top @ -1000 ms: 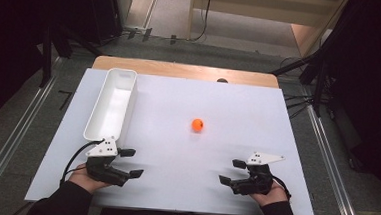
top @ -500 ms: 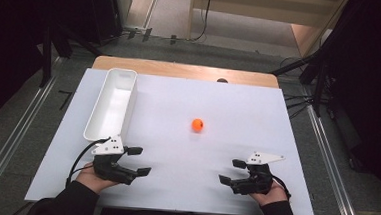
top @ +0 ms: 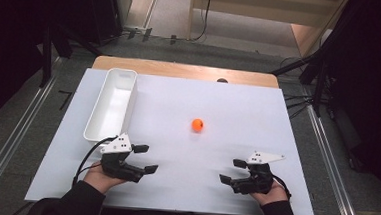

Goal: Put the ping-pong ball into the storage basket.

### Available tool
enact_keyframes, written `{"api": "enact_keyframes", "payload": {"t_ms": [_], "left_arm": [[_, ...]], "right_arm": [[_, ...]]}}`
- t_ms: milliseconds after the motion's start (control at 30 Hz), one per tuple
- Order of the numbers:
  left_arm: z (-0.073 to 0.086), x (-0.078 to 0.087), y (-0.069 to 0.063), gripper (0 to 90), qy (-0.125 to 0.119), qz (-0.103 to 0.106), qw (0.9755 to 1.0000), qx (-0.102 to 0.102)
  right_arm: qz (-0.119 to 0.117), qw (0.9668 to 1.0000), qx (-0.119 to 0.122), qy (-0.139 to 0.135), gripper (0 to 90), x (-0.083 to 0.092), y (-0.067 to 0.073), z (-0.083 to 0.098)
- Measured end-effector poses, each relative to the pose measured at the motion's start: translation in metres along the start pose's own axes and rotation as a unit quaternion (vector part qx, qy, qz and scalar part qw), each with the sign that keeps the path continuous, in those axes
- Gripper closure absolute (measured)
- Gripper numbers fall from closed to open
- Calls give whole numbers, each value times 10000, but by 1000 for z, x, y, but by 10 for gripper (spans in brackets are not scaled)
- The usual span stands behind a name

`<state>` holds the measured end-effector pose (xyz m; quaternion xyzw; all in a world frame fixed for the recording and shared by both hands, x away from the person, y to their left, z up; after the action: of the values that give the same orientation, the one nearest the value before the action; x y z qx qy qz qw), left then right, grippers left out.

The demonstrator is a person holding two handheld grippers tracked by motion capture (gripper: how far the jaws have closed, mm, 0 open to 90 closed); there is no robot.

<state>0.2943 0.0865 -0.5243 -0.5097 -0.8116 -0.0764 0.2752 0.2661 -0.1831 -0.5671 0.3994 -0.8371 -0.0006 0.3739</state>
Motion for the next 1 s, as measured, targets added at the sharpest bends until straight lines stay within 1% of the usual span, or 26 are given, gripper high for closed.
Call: {"api": "enact_keyframes", "payload": {"t_ms": [100,200,267,333,400,500,600,633,767,800,833,867,900,1000], "left_arm": [[-2,-1,-1,230,-57,8,10000,-44],[-3,-2,0,230,-79,-30,10000,-27],[-5,-3,-3,231,-145,38,9999,-53],[-7,-3,-3,232,-162,12,9998,-68],[-8,-4,-3,233,-163,21,9998,-84],[-8,-6,-3,233,-85,7,9999,-94],[-10,-9,-3,233,-131,19,9998,-134],[-12,-10,-4,233,-105,-3,9999,-93],[-14,-14,-6,231,110,179,9995,236],[-14,-14,-6,232,110,179,9995,236],[-15,-16,-6,233,122,264,9992,282],[-15,-17,-6,234,125,251,9993,262],[-14,-18,-5,234,161,214,9994,215],[-14,-20,-4,233,182,174,9995,173]], "right_arm": [[0,10000,-36,15,155,0,0,1],[1,10000,-19,-13,155,0,-1,0],[7,10000,-10,-12,155,0,-1,0],[6,10000,-17,13,155,0,-1,1],[33,10000,37,26,154,0,-2,1],[17,10000,15,39,155,0,-1,1],[20,10000,32,26,154,0,-1,1],[22,10000,33,29,154,0,-1,1],[22,10000,13,37,155,0,-1,1],[39,10000,11,37,155,0,-1,1],[56,10000,2,42,155,0,-2,1],[64,10000,-48,48,154,0,-2,1],[83,9999,-47,40,155,0,-3,1],[100,9999,-43,17,155,0,-3,1]]}}
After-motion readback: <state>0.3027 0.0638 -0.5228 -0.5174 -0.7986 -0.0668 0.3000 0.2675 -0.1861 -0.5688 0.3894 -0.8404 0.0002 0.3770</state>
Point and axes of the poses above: each handheld gripper's, and its own axes: x roughly backward along the jaws, z roughly out of its underside, y roughly to its left, the point moved 10 cm from there along -x, roughly forward along the jaws, and after that the axes turned 2 degrees about -z, right-handed, at the moved point
